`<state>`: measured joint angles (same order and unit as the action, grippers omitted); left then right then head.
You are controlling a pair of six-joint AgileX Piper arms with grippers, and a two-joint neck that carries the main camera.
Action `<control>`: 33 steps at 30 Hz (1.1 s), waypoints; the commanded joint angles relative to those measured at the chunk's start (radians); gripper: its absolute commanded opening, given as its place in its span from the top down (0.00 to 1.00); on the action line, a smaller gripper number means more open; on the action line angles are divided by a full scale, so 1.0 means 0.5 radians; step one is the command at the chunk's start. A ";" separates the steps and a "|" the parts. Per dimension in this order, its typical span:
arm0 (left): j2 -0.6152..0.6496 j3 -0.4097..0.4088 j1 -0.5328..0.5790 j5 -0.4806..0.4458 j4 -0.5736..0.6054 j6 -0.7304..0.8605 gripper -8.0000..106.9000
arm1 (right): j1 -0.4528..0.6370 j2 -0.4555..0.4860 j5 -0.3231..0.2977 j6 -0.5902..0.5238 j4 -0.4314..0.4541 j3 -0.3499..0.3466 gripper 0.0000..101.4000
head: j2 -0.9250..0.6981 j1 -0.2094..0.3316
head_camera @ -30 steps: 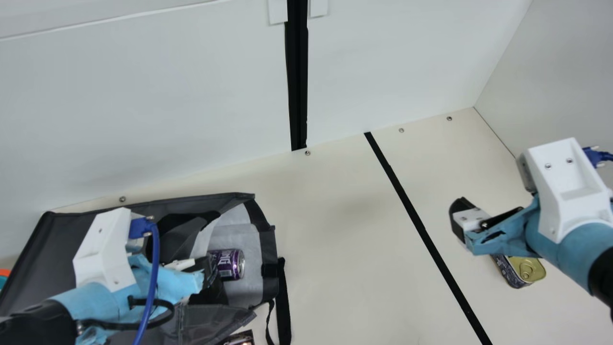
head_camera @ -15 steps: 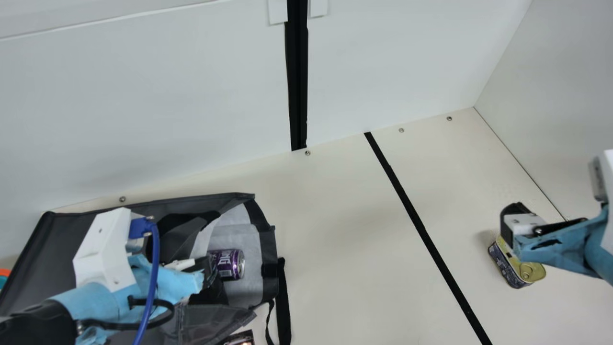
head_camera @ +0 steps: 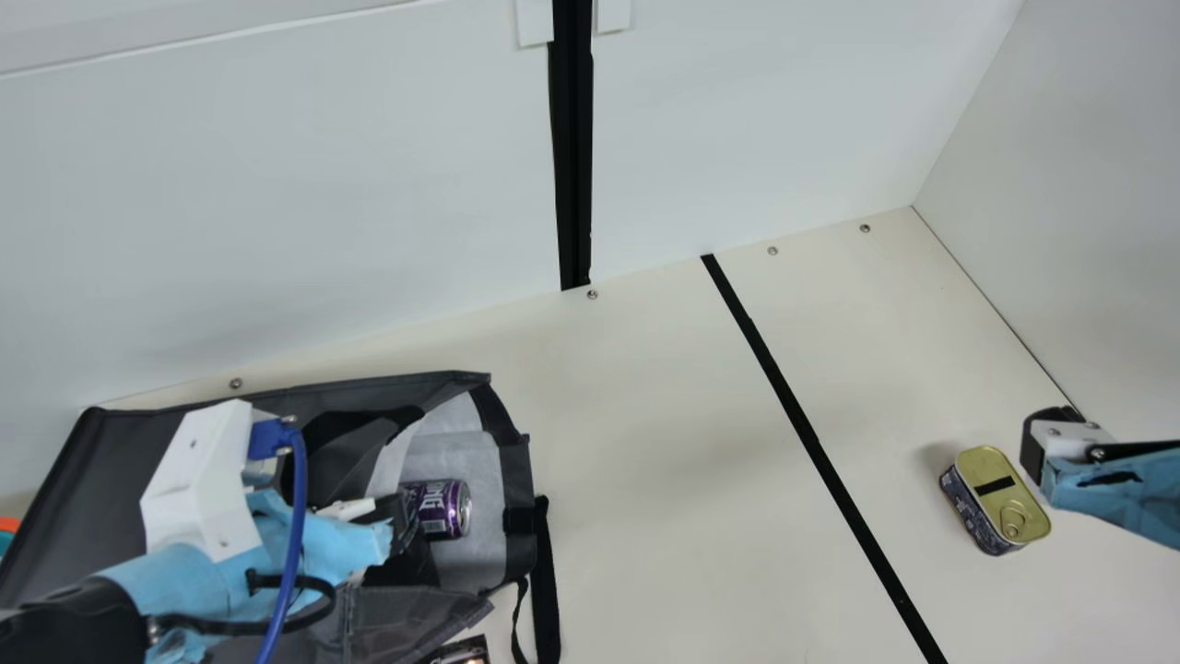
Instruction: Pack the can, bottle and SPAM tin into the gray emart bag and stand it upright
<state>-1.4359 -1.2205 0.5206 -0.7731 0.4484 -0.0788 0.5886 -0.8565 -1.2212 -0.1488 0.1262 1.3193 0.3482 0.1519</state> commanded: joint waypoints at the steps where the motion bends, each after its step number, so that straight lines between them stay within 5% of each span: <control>1: 0.000 0.000 0.000 0.000 0.000 0.000 1.00 | 0.048 -0.001 0.002 -0.019 -0.017 0.002 0.06 | 0.002 0.045; 33: 0.000 0.000 0.000 0.000 0.000 0.000 1.00 | 0.277 -0.039 0.002 -0.209 -0.145 -0.056 0.06 | 0.002 0.045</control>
<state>-1.4359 -1.2205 0.5206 -0.7731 0.4484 -0.0788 0.7267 -0.8744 -1.2192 -0.2503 0.0519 1.2954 0.3482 0.1519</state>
